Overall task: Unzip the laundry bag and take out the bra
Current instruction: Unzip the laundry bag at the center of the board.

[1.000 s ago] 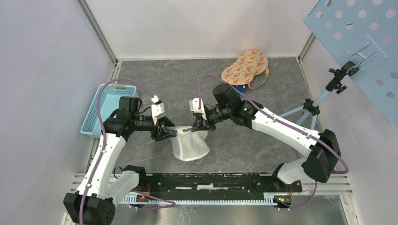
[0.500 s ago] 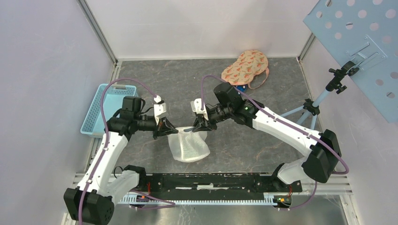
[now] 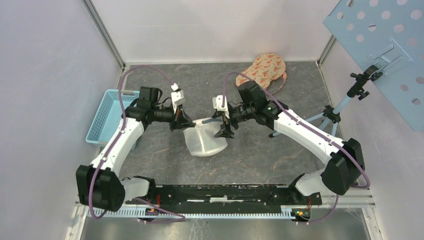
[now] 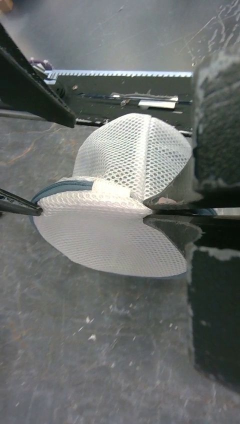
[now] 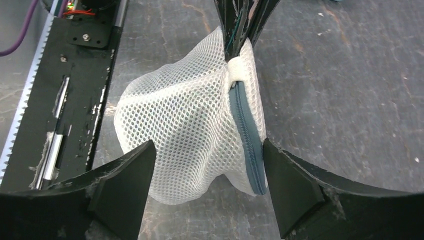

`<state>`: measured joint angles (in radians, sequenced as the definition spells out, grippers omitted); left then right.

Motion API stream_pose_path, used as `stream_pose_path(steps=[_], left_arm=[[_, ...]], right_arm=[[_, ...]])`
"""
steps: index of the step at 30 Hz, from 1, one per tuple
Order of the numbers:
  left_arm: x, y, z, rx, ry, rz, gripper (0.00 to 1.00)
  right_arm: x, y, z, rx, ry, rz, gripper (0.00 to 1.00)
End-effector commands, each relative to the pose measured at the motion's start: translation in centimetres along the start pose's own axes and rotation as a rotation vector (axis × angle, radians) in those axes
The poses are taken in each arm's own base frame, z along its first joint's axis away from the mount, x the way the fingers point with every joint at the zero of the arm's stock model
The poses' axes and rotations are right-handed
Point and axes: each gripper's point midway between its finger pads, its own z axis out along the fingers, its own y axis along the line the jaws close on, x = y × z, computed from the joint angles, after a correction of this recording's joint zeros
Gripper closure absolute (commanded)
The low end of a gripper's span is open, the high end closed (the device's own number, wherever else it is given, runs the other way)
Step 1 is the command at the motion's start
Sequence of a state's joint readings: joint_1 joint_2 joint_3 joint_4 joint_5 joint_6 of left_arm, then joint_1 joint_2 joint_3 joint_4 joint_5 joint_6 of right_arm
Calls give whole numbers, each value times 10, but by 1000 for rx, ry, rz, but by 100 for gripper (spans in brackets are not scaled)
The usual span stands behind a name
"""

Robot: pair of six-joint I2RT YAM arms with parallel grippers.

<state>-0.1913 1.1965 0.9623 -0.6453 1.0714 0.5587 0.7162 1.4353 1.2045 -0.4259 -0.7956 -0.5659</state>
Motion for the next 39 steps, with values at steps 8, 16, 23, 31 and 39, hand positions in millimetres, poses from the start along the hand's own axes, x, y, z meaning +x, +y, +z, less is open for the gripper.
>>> stream_pose_path(steps=[8, 16, 23, 31, 39], left_arm=[[-70, 26, 16, 85, 2, 113, 98], [-85, 30, 26, 127, -14, 129, 98], [-90, 31, 27, 129, -19, 118, 98], [-89, 41, 28, 70, -40, 12, 86], [-110, 57, 6, -20, -293, -151, 59]], right_arm=[[-43, -57, -18, 129, -59, -73, 14], [-40, -85, -29, 160, -22, -113, 25], [-13, -78, -17, 112, 0, -80, 52], [-26, -79, -19, 140, -76, -51, 83], [-25, -68, -22, 92, -145, 15, 99]])
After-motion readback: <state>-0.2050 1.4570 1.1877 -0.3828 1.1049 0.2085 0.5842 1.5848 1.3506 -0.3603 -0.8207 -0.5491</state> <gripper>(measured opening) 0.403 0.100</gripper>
